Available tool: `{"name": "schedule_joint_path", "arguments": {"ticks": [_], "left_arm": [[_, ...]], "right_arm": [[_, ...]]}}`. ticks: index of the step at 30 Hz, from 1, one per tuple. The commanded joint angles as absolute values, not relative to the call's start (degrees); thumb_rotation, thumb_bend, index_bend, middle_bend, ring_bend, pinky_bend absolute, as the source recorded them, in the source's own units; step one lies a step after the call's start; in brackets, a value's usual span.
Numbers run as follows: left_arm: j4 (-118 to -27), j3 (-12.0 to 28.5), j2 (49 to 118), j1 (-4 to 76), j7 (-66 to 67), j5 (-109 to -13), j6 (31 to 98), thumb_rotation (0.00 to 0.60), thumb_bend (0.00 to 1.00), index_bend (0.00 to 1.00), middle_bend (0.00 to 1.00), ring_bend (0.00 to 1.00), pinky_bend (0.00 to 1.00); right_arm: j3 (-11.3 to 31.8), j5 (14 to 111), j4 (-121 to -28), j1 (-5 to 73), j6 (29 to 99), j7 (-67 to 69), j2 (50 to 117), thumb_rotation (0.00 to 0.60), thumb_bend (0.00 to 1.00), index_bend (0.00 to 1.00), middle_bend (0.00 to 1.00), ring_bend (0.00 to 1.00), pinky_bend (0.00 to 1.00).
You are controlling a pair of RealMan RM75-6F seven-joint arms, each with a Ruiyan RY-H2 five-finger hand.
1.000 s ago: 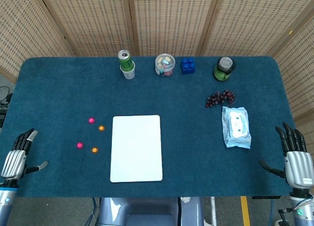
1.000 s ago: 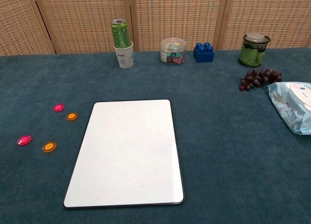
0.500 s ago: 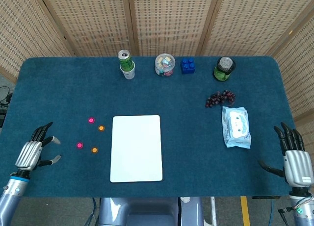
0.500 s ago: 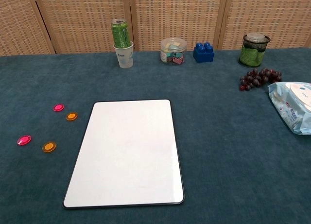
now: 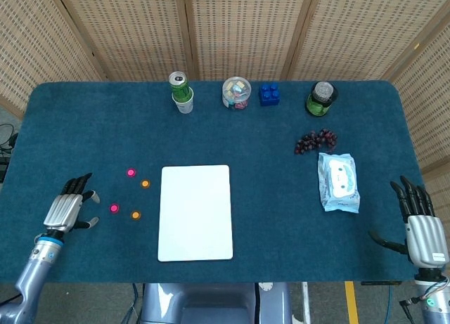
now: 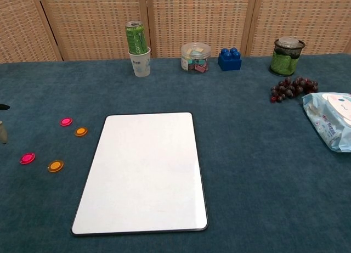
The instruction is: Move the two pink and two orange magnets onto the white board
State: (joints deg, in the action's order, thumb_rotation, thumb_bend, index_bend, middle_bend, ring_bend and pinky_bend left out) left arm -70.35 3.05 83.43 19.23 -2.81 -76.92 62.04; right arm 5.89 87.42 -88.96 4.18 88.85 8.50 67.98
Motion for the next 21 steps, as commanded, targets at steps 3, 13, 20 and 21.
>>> {"name": "schedule_joint_path", "arguments": {"ticks": [3,13,20,21], "left_arm": [[-67.6,3.3,85.9,20.1,-2.9,-76.8,61.3,0.600,0.25,0.44,0.00,0.00,0.00],[-67.6,3.7,87.3,21.7,-0.5,-76.9,60.4,0.600,0.25,0.44,0.00,0.00,0.00],[-68.4,3.9,88.0,22.3,3.0,-75.1,58.9,0.600,0.25,0.44,0.00,0.00,0.00],[-68.3,3.9,88.2,22.3,3.3,-74.8,58.7,0.600,0.25,0.44,0.00,0.00,0.00]], "right_arm": [[5.9,87.4,-89.1,4.2,88.8,8.5,67.9,0.600,0.05,0.00,0.00,0.00,0.00],[5.8,87.2,-89.1,4.2,88.7,8.7,67.8,0.600,0.05,0.00,0.00,0.00,0.00],[5.8,87.2,-89.1,4.2,88.5,9.0,67.7,0.600,0.05,0.00,0.00,0.00,0.00],[5.8,87.2,-89.1,4.2,88.4,9.0,67.7,0.600,0.05,0.00,0.00,0.00,0.00]]}}
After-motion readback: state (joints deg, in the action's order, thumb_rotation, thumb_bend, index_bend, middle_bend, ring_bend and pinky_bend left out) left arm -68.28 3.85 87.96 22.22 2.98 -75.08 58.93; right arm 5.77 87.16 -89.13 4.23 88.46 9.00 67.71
